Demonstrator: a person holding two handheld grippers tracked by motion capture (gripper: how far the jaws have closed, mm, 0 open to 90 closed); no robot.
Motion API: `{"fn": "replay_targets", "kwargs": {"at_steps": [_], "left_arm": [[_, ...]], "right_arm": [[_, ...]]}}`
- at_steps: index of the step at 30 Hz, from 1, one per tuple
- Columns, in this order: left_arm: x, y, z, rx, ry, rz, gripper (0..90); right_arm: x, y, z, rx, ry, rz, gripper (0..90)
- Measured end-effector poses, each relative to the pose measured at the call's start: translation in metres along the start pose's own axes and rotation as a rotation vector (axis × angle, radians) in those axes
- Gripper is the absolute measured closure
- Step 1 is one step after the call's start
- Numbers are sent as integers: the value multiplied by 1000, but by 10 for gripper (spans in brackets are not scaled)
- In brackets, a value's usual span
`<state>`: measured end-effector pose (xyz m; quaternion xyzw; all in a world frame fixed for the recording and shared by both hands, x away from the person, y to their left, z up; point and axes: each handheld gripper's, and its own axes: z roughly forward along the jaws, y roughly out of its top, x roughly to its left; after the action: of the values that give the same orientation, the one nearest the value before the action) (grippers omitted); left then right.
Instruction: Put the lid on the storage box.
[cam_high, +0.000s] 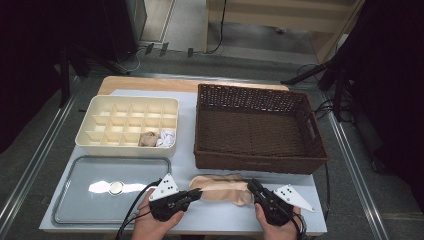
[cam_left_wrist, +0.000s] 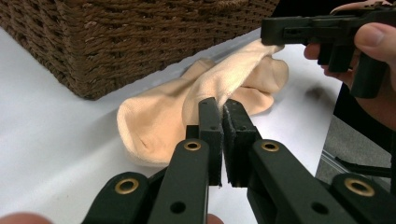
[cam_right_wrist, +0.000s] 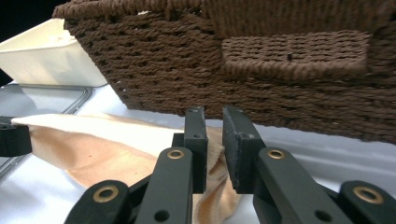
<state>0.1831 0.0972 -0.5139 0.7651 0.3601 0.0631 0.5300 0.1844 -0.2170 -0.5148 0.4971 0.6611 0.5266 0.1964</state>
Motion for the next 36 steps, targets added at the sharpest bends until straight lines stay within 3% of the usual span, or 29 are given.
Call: {"fn": "replay_targets", "kwargs": {"at_steps": [14, 18, 22, 27, 29, 31, 33, 36], "left_arm": [[5, 1, -1, -21, 17, -13, 886], [4, 1, -1, -22, 18, -17, 885], [6, 1, 1, -19, 21, -16, 883], [7, 1, 2, -17, 23, -25, 882], [5, 1, 2, -15, 22, -24, 883], [3, 0, 3, -17, 21, -21, 885], [2, 0, 3, -17, 19, -19, 887], [3, 0, 0, -20, 16, -17, 890]], "right_arm": [[-6, -1, -27, -57, -5, 27, 702], [-4, -6, -36, -54, -1, 39, 668], [3, -19, -42, -30, 43, 56, 615], [9, -30, -29, 6, 56, 26, 550], [11, -32, -21, 32, 65, 13, 572], [12, -34, -16, 56, 63, -2, 682], [12, -31, -15, 69, 75, 9, 789], [12, -27, -17, 87, 107, 26, 859]]}}
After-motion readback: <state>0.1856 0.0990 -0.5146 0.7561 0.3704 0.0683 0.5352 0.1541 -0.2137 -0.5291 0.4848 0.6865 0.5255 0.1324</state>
